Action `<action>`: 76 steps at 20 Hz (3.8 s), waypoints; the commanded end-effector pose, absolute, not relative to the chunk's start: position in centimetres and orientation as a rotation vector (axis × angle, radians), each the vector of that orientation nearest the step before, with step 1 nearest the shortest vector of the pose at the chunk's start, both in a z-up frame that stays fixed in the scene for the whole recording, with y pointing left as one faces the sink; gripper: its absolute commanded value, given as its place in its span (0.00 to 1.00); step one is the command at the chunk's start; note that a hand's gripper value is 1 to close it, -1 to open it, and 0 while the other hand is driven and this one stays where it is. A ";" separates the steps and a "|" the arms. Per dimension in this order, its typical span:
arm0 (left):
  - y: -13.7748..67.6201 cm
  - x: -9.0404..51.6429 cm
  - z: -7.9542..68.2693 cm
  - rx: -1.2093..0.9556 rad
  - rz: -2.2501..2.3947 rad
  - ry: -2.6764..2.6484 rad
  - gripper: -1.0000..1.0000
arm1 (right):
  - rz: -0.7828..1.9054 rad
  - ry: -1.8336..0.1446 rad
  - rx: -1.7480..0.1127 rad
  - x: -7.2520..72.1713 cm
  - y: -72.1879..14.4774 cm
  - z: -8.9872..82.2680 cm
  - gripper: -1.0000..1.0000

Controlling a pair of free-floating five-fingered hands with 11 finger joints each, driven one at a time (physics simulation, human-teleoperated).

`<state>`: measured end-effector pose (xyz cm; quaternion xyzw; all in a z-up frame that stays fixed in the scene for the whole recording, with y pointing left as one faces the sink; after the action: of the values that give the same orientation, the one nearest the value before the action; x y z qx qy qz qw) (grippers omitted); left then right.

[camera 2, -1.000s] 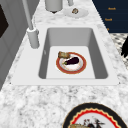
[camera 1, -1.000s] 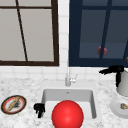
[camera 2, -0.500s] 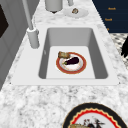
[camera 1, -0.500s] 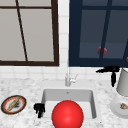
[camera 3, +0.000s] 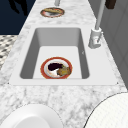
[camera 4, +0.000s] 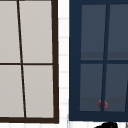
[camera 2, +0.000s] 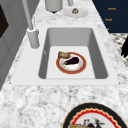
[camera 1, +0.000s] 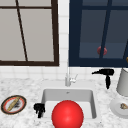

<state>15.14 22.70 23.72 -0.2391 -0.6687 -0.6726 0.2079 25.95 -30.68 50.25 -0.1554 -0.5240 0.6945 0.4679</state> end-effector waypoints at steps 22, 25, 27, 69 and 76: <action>22.7 15.1 23.7 -0.666 -1.872 -1.861 0.50 | 1.696 -1.242 -0.747 32.6 -20.0 43.1 0.00; 22.7 15.1 23.7 -0.666 -1.872 -1.861 0.50 | 1.700 -1.229 -0.744 34.0 -17.9 41.7 0.00; 22.7 15.1 23.7 -0.666 -1.872 -1.861 0.50 | 1.713 -1.196 -0.721 34.6 -16.7 41.0 0.00; 22.7 15.1 23.7 -0.666 -1.872 -1.861 0.50 | 1.691 -0.793 -0.217 60.8 -12.5 29.4 0.00; 22.7 15.1 23.7 -0.666 -1.872 -1.861 0.50 | 1.695 -0.862 -0.351 61.7 -13.2 30.9 0.00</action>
<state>15.14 22.70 23.72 -0.2391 -0.6687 -0.6726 0.2079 60.32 -13.25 31.05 -0.1379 -0.3614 0.7262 0.5683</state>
